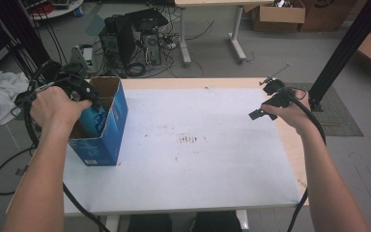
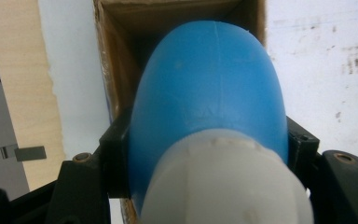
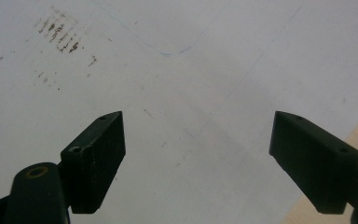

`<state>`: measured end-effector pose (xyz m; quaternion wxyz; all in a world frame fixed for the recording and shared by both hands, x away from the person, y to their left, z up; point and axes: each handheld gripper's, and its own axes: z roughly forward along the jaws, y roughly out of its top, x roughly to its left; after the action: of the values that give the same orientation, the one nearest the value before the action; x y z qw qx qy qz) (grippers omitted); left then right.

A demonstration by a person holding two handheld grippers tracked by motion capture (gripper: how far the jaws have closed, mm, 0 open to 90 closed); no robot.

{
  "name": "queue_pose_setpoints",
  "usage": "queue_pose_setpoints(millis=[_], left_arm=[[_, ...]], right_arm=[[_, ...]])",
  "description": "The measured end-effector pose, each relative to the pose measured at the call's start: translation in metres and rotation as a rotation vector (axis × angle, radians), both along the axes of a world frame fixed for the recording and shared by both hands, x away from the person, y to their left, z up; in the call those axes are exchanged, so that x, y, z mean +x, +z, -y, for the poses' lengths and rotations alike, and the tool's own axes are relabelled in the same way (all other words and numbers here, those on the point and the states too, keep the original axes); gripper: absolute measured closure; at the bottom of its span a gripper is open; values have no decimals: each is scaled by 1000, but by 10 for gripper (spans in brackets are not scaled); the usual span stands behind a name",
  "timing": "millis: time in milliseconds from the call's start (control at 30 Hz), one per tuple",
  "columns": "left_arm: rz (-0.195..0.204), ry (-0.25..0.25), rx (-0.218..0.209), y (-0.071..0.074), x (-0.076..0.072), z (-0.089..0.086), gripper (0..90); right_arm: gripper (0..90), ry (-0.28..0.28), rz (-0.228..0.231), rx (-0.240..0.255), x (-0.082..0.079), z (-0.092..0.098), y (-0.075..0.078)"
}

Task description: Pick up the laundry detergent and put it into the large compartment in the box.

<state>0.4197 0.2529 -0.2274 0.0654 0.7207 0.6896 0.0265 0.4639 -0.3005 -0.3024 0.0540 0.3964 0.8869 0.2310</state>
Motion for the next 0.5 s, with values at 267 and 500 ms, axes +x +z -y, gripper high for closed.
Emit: queue_pose_setpoints(millis=[267, 500], left_arm=[[-18, 9, -2, -19, 2, -1, 378], [-40, 8, 31, -33, 5, 2, 378]], right_arm=[[183, -3, -4, -2, 0, 1, -1], [183, -5, -5, 0, -1, 2, -3]])
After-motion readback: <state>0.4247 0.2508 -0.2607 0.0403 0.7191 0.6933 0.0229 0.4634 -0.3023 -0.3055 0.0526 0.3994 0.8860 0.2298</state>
